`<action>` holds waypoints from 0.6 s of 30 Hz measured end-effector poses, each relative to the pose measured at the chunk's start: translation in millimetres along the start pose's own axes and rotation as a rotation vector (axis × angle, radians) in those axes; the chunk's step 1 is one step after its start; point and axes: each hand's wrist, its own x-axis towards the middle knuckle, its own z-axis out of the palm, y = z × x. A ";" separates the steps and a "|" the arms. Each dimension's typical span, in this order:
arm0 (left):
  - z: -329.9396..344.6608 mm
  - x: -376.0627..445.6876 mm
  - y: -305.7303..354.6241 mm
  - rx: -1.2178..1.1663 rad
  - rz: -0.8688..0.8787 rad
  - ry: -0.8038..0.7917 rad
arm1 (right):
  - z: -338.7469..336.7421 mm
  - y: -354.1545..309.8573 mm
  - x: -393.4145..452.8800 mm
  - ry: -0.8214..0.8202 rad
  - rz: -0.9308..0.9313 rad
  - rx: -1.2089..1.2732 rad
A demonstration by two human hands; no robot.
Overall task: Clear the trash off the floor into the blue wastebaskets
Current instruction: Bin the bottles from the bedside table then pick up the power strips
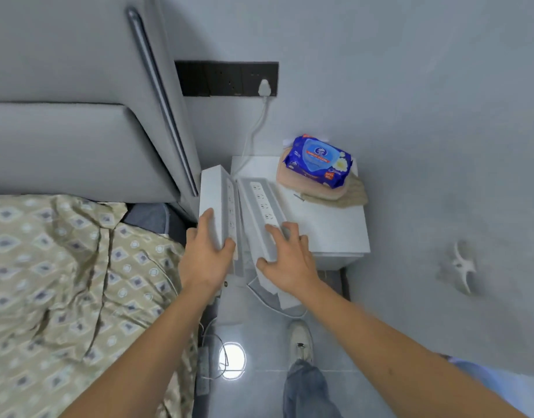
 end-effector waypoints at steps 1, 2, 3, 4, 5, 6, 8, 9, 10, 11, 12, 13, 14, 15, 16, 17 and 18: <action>-7.9 -17.1 -2.7 -0.008 0.022 -0.002 | -2.4 -1.5 -23.3 0.005 -0.001 0.016; -15.5 -35.5 -4.9 -0.018 0.045 -0.003 | -5.0 -2.7 -48.1 0.019 0.004 0.031; -22.7 -54.8 -7.7 -0.028 0.068 -0.006 | -7.7 -3.9 -74.3 0.040 0.013 0.045; -29.3 -75.2 -10.9 -0.039 0.098 -0.014 | -10.3 -4.7 -101.4 0.062 0.024 0.060; -34.8 -95.7 -14.0 -0.049 0.137 -0.024 | -11.9 -5.0 -128.2 0.085 0.039 0.081; -38.9 -117.1 -17.1 -0.058 0.179 -0.039 | -12.2 -4.6 -156.0 0.109 0.059 0.105; -41.4 -162.5 -24.5 -0.065 0.256 -0.081 | -8.3 -1.5 -215.2 0.158 0.120 0.154; -39.8 -185.3 -28.2 -0.067 0.284 -0.108 | -4.4 2.1 -245.6 0.185 0.152 0.179; -36.3 -208.1 -31.1 -0.064 0.302 -0.138 | 0.7 7.3 -276.5 0.206 0.186 0.203; -30.5 -229.7 -34.3 -0.056 0.314 -0.178 | 5.8 14.3 -307.6 0.220 0.223 0.225; -22.8 -250.5 -35.4 -0.044 0.322 -0.224 | 11.0 22.9 -337.8 0.231 0.262 0.245; -12.5 -270.9 -35.8 -0.030 0.326 -0.276 | 16.2 34.1 -368.2 0.241 0.307 0.265; -0.5 -291.0 -35.8 -0.013 0.330 -0.328 | 20.9 47.2 -397.9 0.254 0.351 0.286; 13.2 -311.9 -33.5 -0.002 0.334 -0.376 | 24.8 62.6 -427.6 0.264 0.396 0.307; 27.3 -333.1 -29.6 0.010 0.339 -0.420 | 27.9 79.2 -456.6 0.269 0.441 0.321; 42.8 -353.8 -25.7 0.027 0.354 -0.465 | 29.9 96.6 -485.0 0.267 0.488 0.326; 60.1 -375.0 -21.0 0.045 0.375 -0.516 | 31.4 115.4 -513.5 0.259 0.537 0.326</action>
